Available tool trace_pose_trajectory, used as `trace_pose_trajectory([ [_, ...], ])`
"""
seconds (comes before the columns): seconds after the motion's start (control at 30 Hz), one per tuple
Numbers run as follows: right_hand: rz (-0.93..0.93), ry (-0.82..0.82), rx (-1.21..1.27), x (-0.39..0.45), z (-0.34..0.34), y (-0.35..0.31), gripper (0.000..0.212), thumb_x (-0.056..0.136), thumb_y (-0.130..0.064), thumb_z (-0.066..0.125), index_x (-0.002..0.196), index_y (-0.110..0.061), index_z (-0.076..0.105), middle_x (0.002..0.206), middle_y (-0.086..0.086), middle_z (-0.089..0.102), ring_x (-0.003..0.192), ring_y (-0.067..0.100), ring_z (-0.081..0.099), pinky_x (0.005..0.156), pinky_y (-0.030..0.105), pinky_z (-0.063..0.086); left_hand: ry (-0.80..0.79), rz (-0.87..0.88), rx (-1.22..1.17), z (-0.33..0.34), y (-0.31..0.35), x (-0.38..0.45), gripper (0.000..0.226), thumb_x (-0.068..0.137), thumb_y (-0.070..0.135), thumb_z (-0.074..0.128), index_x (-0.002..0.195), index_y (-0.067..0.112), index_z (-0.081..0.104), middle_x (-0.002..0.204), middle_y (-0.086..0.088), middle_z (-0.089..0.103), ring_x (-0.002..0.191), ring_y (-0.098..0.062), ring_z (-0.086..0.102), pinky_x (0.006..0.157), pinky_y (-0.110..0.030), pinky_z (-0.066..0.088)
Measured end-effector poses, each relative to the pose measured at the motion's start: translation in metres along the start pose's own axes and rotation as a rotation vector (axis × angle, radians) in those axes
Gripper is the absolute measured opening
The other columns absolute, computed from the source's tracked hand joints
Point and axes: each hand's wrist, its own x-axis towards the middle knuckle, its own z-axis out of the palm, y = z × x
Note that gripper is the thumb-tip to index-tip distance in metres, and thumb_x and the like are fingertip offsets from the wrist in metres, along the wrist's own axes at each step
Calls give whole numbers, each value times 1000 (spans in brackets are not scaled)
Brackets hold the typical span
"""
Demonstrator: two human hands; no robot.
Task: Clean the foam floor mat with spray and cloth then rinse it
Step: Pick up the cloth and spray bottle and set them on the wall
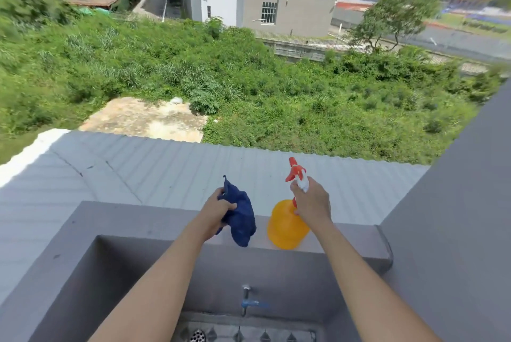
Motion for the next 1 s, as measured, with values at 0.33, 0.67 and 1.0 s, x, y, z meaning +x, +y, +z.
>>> trace_pose_trajectory([
  [0.33,85,76,22,-25,2,-8,23,96,-40,50,88,-22,61,78,-9,67,72,18,66,71,48,59,171,-72,-13,-18,-90,14,45,83,-1,62,124,10,48,119,-9,61,104,-25,61,84,-37,53],
  [0.67,134,169,167,-71,25,4,29,91,-46,60,100,-19,63,73,-7,63,71,14,63,62,28,47,423,-80,556,-41,-88,-40,37,88,26,64,108,10,38,96,-10,59,76,-32,62,64,-39,50],
  [1.0,93,231,5,-71,34,1,43,93,-51,53,111,-13,62,76,-4,63,72,14,59,52,16,34,6,490,1578,-48,-103,-11,59,100,46,12,138,17,47,142,-7,51,131,-29,48,98,-58,40],
])
